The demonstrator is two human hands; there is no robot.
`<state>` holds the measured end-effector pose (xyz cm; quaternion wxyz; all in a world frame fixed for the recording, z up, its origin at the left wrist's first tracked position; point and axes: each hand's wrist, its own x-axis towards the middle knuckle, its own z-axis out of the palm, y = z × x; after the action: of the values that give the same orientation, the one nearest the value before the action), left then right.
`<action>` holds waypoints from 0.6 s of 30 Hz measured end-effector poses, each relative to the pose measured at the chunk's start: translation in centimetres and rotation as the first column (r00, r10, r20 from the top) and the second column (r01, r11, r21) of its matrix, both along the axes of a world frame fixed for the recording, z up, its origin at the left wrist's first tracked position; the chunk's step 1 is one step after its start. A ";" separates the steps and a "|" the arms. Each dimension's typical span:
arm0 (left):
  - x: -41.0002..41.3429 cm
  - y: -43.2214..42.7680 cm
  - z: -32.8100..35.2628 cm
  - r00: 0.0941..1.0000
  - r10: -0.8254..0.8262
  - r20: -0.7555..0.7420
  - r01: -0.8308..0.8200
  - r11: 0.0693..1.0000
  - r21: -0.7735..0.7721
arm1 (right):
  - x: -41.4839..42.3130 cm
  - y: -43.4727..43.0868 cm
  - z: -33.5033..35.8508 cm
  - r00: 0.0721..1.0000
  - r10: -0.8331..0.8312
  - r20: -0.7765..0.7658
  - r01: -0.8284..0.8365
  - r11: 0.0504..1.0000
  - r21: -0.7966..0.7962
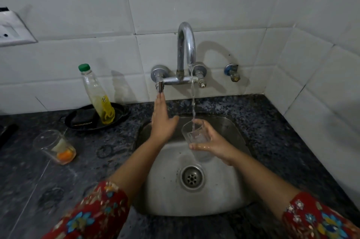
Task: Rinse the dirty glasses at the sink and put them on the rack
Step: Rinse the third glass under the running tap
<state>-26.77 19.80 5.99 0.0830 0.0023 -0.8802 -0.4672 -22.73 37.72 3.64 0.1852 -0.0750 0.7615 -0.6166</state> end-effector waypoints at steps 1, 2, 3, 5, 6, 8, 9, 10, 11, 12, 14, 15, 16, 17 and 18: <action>1.4 0.1 -0.9 0.999 -0.011 0.047 0.009 0.999 0.050 | 0.0 0.3 0.0 0.999 0.038 0.032 -0.041 0.996 0.077; 2.7 0.2 -1.8 0.994 -0.020 0.109 0.006 0.992 0.124 | 0.0 0.5 0.1 0.996 0.068 0.050 -0.076 0.982 0.172; 4.0 0.2 -2.6 0.983 -0.029 0.179 -0.005 0.982 0.187 | 0.1 0.7 0.3 0.994 0.099 0.047 -0.109 0.949 0.295; 5.8 0.1 -4.3 0.953 -0.033 0.300 -0.039 0.972 0.232 | 0.2 0.8 1.1 0.980 0.196 0.018 -0.169 0.789 0.591; 6.4 0.1 -4.8 0.938 -0.023 0.346 -0.063 0.970 0.233 | 0.3 0.8 1.5 0.967 0.256 0.015 -0.191 0.684 0.704; 7.4 0.3 -5.5 0.922 0.003 0.388 -0.100 0.968 0.229 | 0.6 0.7 2.4 0.935 0.353 0.028 -0.213 0.498 0.841; 7.8 0.4 -5.8 0.920 0.011 0.392 -0.112 0.965 0.236 | 0.7 0.7 2.8 0.923 0.384 0.041 -0.212 0.417 0.884; 8.2 0.5 -6.0 0.919 0.013 0.393 -0.120 0.962 0.247 | 0.8 0.7 3.2 0.910 0.412 0.049 -0.205 0.345 0.916; 8.6 0.6 -6.1 0.917 0.014 0.398 -0.125 0.959 0.255 | 0.9 0.6 3.6 0.897 0.439 0.056 -0.192 0.274 0.942; 8.9 0.6 -6.1 0.914 0.013 0.405 -0.128 0.958 0.257 | 1.0 0.5 4.0 0.882 0.467 0.060 -0.174 0.203 0.964; 9.3 0.6 -6.3 0.909 0.014 0.417 -0.125 0.962 0.241 | 1.1 0.2 5.1 0.850 0.519 0.087 -0.140 0.062 0.988; 9.5 0.6 -6.5 0.908 0.017 0.418 -0.119 0.969 0.218 | 1.2 0.1 5.7 0.837 0.538 0.102 -0.123 0.003 0.992; 9.8 0.6 -6.6 0.911 0.024 0.411 -0.108 0.977 0.184 | 1.3 -0.1 6.2 0.825 0.554 0.108 -0.102 -0.042 0.994; 9.9 0.6 -6.8 0.915 0.031 0.401 -0.097 0.985 0.146 | 1.5 -0.3 6.6 0.813 0.573 0.101 -0.072 -0.072 0.995; 10.2 0.6 -7.1 0.919 0.037 0.394 -0.083 0.991 0.102 | 1.8 -0.6 6.9 0.798 0.597 0.080 -0.031 -0.091 0.995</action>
<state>-16.59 20.41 -1.09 -0.0802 0.1272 -0.8498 -0.5052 -20.95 37.17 10.54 0.1675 -0.2306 0.9385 0.1951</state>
